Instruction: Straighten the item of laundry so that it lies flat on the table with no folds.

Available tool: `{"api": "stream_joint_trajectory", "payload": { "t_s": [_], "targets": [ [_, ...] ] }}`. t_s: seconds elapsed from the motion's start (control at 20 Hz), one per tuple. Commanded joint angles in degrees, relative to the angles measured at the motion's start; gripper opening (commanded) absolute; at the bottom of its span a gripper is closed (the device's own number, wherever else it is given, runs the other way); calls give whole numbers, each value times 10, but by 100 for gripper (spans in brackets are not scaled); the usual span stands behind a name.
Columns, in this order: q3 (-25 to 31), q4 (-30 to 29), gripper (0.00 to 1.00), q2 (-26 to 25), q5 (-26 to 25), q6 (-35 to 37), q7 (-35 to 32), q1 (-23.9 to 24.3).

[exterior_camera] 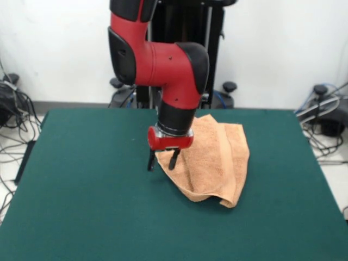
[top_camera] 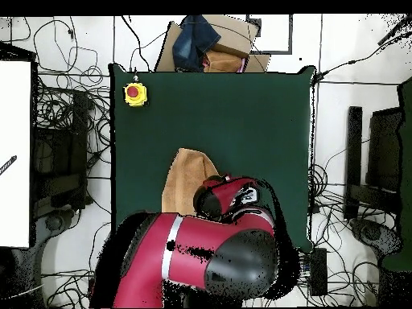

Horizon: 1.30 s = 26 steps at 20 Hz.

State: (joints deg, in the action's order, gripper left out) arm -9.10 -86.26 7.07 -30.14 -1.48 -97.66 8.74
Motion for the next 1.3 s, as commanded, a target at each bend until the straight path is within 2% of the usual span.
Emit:
{"api": "stream_joint_trajectory", "payload": {
  "t_s": [0.05, 0.35, 0.7, 1.3],
  "targets": [
    [4, 58, 100, -27, -5, -9, -49, -1],
    [8, 85, 100, -63, -7, 3, -41, 11],
    [13, 80, 100, -65, -7, 15, -41, 13],
    [38, 32, 100, -24, 3, 75, -32, 9]
  ]
}}
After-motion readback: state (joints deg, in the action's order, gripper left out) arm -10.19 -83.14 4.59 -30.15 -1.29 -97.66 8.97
